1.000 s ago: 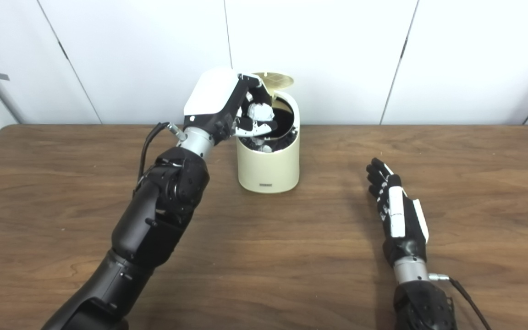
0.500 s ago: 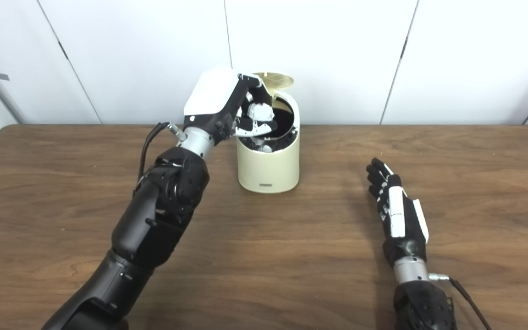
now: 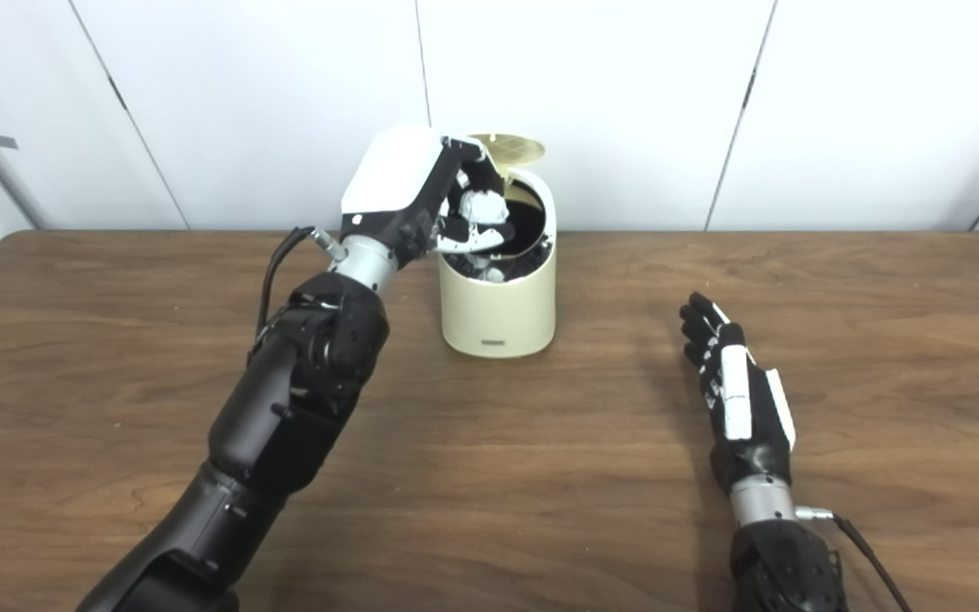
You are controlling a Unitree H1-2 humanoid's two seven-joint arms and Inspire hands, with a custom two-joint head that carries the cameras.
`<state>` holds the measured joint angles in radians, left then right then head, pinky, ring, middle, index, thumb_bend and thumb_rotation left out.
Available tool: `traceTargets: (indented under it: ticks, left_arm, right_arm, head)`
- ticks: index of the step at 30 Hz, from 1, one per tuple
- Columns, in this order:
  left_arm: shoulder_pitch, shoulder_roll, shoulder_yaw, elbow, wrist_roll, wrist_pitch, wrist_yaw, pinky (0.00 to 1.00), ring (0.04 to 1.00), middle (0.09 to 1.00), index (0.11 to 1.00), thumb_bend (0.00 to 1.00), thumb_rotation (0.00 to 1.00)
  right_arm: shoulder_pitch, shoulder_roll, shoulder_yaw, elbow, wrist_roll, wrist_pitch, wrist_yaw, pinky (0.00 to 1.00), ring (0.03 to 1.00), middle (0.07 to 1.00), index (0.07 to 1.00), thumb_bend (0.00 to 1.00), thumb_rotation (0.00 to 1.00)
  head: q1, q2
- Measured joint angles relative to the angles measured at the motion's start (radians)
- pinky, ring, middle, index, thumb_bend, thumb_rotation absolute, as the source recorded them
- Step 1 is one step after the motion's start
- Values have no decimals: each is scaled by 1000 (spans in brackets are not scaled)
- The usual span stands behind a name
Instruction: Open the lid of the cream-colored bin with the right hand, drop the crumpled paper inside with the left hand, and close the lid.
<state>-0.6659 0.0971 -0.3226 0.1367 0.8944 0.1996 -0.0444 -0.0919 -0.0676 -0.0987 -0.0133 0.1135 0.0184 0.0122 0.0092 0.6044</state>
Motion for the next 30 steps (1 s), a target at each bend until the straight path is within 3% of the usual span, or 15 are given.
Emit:
traceTargets:
  ticks: [2, 8, 17, 21, 28, 29, 30]
  left_arm:
    - [-3, 1, -3, 44, -1, -22, 35, 295, 446, 569, 492, 466, 0]
    - [-11, 1, -15, 66, 0, -23, 54, 315, 469, 579, 484, 466, 0]
    - [-27, 21, -57, 67, 34, -4, 34, 353, 495, 590, 478, 468, 0]
    - [-31, 24, -61, 67, 36, 2, 27, 511, 630, 691, 492, 510, 34]
    - [-31, 24, -62, 74, 34, -15, 42, 547, 675, 723, 496, 516, 38]
    - [-31, 24, -61, 75, 33, -18, 44, 554, 681, 727, 578, 684, 19]
    - [-31, 24, -61, 76, 31, -20, 45, 564, 687, 730, 632, 792, 7]
  right_arm:
    - [0, -1, 0, 0, 0, -1, 0, 929, 916, 877, 881, 583, 1000]
    - [-5, -2, -6, 8, 5, -3, 0, 930, 915, 870, 868, 603, 1000]
    - [-9, -2, -9, 13, 8, -4, 0, 936, 919, 871, 872, 598, 1000]
    - [-9, -2, -9, 13, 14, -4, 0, 933, 915, 870, 875, 594, 1000]
    - [-11, -3, -6, 16, 14, -6, 0, 936, 912, 865, 872, 590, 1000]
    - [-11, -3, -6, 15, 14, -6, 0, 934, 910, 863, 868, 594, 1000]
    - [-11, -2, -6, 15, 14, -6, 0, 931, 907, 860, 868, 597, 1000]
  head:
    - [2, 1]
    - [5, 6]
    - [3, 9]
    - [3, 9]
    - [3, 9]
    - [3, 8]
    - [3, 8]
